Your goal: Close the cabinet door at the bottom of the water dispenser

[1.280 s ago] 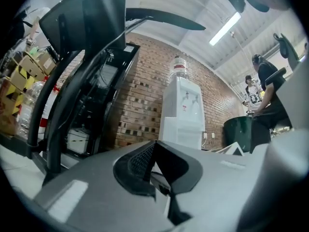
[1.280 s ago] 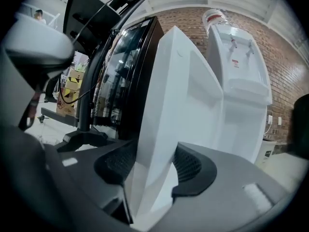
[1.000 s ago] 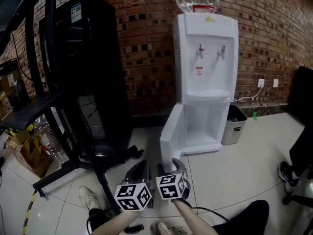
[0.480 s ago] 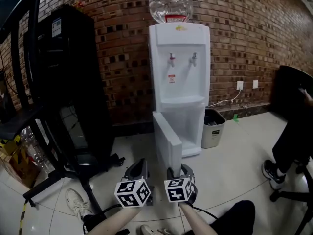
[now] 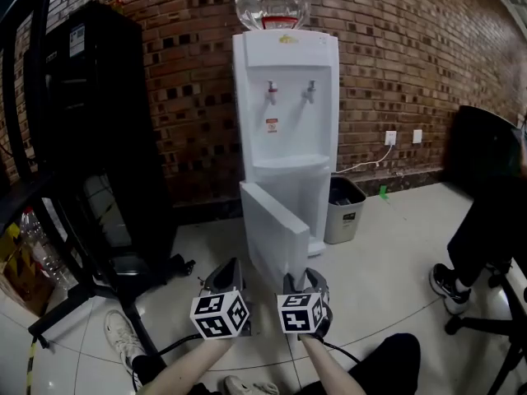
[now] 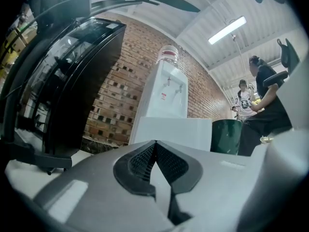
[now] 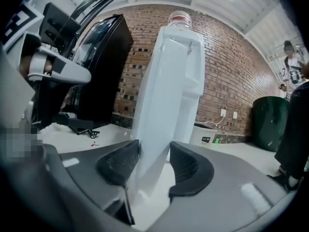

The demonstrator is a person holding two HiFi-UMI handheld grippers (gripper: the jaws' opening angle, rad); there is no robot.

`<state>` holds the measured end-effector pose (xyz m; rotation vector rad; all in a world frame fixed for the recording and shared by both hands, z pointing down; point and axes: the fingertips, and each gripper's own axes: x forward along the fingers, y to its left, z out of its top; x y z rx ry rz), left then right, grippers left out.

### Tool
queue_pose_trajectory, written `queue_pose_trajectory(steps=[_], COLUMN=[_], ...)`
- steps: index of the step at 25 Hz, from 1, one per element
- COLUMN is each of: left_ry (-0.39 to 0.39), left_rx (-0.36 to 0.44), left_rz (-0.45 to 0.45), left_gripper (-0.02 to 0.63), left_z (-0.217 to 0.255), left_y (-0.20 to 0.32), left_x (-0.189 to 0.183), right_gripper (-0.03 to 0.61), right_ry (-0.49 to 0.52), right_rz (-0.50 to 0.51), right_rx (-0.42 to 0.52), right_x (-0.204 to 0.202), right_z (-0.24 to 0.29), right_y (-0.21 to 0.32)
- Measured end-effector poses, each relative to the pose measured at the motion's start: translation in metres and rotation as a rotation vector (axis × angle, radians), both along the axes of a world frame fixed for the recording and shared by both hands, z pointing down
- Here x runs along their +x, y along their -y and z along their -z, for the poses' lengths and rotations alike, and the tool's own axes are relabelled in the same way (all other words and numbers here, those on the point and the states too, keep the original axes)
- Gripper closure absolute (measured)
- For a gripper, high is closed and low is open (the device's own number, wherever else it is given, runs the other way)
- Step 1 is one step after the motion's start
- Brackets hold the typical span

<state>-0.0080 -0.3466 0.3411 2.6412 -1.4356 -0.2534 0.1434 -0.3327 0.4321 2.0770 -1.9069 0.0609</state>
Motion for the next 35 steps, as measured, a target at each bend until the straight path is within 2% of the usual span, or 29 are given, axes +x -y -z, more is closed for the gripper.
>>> queue_pose_trajectory(steps=[9, 13, 24, 30, 33, 35], left_ry=[0.002, -0.003, 0.008, 0.025, 0.009, 0.017], left_rx=[-0.01, -0.009, -0.022, -0.057, -0.031, 0.019], left_rz=[0.005, 0.002, 0.008, 0.098, 0.13, 0.141], left_gripper=[0.608, 0.608, 0.607, 0.607, 0.607, 0.607], left_z=[-0.003, -0.001, -0.008, -0.016, -0.006, 0.007], left_y=[0.004, 0.004, 0.008, 0.032, 0.053, 0.071], left_x=[-0.003, -0.002, -0.008, -0.021, -0.014, -0.002], right_gripper=[0.377, 0.42, 0.44, 0.451, 0.456, 0.459], right_ry=[0.039, 0.042, 0.015, 0.011, 0.012, 0.007], right_rz=[-0.132, -0.189, -0.175, -0.149, -0.141, -0.136], right_rx=[0.007, 0.01, 0.008, -0.019, -0.035, -0.034], right_x=[0.019, 0.038, 0.075, 0.105, 0.119, 0.13], right_z=[0.0, 0.0, 0.0, -0.001, -0.006, -0.007], right_y=[0.002, 0.006, 0.025, 0.048, 0.058, 0.067])
